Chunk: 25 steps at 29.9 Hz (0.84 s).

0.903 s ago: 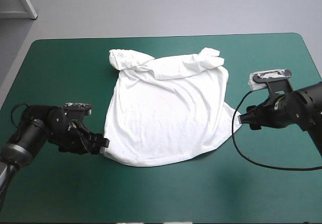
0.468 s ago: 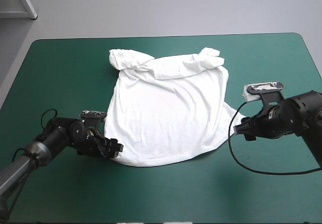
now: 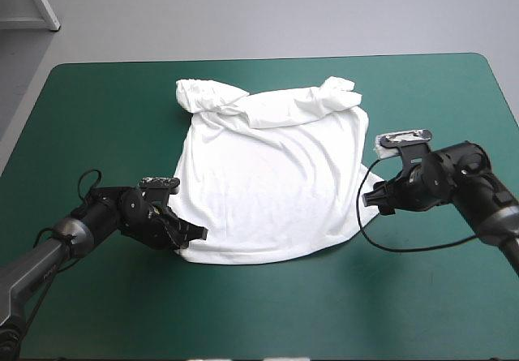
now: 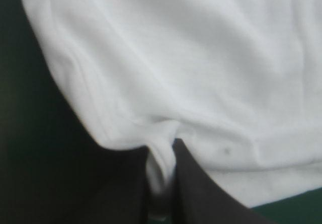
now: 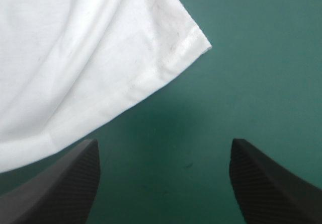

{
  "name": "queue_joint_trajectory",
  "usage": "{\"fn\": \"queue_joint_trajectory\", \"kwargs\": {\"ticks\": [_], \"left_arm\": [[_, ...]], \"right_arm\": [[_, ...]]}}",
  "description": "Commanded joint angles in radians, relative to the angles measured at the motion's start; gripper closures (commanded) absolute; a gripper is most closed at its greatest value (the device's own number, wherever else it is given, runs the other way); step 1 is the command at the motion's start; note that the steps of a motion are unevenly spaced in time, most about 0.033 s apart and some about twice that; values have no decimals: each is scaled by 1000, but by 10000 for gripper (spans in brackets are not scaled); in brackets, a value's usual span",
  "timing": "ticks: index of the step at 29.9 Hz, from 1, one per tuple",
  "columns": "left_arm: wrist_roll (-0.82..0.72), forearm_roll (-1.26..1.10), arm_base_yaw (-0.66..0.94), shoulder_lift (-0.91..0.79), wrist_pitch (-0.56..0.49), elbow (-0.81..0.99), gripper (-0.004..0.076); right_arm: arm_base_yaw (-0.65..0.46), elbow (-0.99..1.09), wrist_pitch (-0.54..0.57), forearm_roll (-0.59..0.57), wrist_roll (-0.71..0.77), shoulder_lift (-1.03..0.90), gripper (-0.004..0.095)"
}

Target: Fold the cloth

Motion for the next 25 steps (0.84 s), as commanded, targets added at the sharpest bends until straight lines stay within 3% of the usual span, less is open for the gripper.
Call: {"fn": "queue_joint_trajectory", "kwargs": {"ticks": [1, 6, 13, 22, 25], "left_arm": [[15, -42, -7, -18, 21, -16, 731], [15, -44, -7, -20, 62, -16, 733], [13, -42, -7, -20, 69, -16, 734], [13, -53, -7, -20, 63, -16, 734], [13, -57, -7, -20, 58, -16, 734]], "right_arm": [[-34, -19, -87, -4, -21, 75, 238], [-137, -19, -158, 49, -83, 176, 245], [-248, -19, -235, 314, -286, 264, 323], [-222, -19, -277, 324, -300, 347, 332], [-222, -19, -287, 328, -300, 369, 448]]}}
